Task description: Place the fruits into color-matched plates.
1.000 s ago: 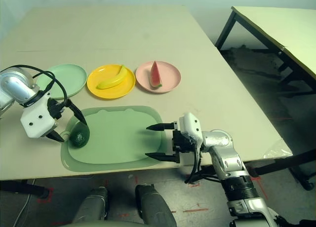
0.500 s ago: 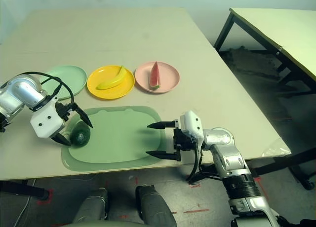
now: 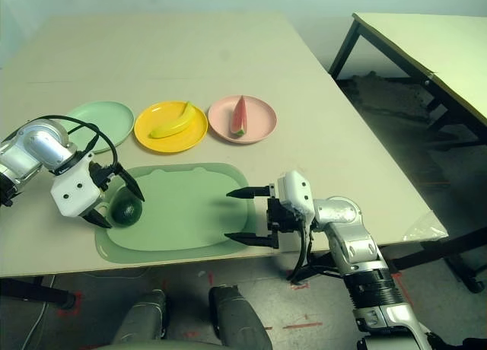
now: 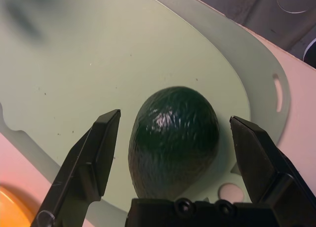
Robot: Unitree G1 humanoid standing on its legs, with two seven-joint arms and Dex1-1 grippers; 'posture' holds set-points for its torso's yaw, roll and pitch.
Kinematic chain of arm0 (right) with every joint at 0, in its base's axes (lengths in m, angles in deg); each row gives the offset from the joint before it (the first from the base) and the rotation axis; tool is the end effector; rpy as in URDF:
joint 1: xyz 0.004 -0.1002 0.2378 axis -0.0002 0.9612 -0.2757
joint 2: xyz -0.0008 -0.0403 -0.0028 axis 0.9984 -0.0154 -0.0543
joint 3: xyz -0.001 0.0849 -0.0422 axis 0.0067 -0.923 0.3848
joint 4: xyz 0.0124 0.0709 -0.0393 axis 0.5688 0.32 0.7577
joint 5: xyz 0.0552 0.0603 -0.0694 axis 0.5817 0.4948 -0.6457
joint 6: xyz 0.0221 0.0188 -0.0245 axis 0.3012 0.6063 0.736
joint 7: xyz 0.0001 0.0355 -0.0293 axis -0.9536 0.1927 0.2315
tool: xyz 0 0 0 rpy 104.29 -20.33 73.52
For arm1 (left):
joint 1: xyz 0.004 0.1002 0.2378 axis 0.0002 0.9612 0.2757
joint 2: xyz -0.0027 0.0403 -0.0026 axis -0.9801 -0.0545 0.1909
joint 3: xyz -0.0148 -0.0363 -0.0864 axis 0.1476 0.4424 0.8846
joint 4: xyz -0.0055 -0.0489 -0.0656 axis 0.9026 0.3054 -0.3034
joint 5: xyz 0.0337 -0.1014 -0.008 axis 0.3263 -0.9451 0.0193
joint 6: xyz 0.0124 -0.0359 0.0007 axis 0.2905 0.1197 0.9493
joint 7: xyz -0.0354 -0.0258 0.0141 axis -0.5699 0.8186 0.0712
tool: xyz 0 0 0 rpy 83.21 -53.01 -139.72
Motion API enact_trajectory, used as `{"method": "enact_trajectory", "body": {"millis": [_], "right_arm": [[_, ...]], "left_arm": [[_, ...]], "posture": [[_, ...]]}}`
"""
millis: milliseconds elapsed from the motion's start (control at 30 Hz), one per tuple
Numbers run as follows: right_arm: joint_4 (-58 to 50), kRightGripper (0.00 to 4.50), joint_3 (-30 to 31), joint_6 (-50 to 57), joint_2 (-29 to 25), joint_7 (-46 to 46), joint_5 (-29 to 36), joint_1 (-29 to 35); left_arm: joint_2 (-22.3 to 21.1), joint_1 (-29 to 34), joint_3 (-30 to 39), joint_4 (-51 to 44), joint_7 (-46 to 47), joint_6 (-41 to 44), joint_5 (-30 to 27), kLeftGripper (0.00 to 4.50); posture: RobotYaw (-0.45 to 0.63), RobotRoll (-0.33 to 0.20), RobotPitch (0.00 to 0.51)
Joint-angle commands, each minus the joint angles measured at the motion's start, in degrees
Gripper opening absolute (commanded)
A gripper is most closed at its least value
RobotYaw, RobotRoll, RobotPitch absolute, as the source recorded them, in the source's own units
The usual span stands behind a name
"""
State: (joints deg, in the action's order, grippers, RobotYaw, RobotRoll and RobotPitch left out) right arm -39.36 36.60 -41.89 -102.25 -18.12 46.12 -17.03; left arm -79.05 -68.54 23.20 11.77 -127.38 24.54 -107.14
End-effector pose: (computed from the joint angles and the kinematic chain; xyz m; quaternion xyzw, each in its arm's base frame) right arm 0.2514 -0.2320 0.1193 -0.1400 -0.0069 0.6675 0.7313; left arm 0.3103 0.2028 0.2119 0.5492 0.0162 -0.7624 0.3420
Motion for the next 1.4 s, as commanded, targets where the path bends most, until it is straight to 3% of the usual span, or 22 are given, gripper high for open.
{"method": "enact_trajectory", "body": {"millis": [33,300,467,767,1000,1133,1400], "right_arm": [[-0.5,4.47,0.0,0.3,-0.6,-0.3,-0.1,0.0],[-0.6,4.47,0.2,0.6,-0.4,-0.5,0.1,-0.7],[-1.5,4.50,0.2,1.3,-0.3,-0.3,0.3,-0.8],[-2.8,4.50,-0.2,2.0,-0.6,0.0,0.6,0.0],[-4.0,4.50,-0.3,3.9,0.9,2.2,1.7,0.4],[-4.9,4.50,-1.7,8.0,3.0,6.7,3.8,0.2],[-6.3,4.50,-3.3,14.1,8.3,18.2,4.2,0.4]], "left_arm": [[0.4,0.7,0.2,0.6,-0.5,-0.8,0.7,4.50],[0.3,1.4,-0.2,0.7,-0.5,-1.1,1.4,4.50],[0.3,1.6,-0.3,0.5,-0.5,-0.7,1.2,2.91],[0.4,1.3,-0.5,0.9,-0.5,-0.6,1.0,2.90],[0.2,-3.2,2.9,10.6,-0.5,-1.9,3.1,2.90],[2.5,-6.7,7.9,20.4,-0.5,-4.0,7.0,2.90],[3.7,-14.2,13.4,36.9,14.1,-5.5,26.4,2.90]], "posture": [[-0.12,0.000,0.113],[-0.11,0.000,0.110],[-0.11,0.000,0.110],[-0.12,0.000,0.110],[-0.10,0.000,0.106],[-0.08,0.000,0.105],[-0.08,0.000,0.110]]}}
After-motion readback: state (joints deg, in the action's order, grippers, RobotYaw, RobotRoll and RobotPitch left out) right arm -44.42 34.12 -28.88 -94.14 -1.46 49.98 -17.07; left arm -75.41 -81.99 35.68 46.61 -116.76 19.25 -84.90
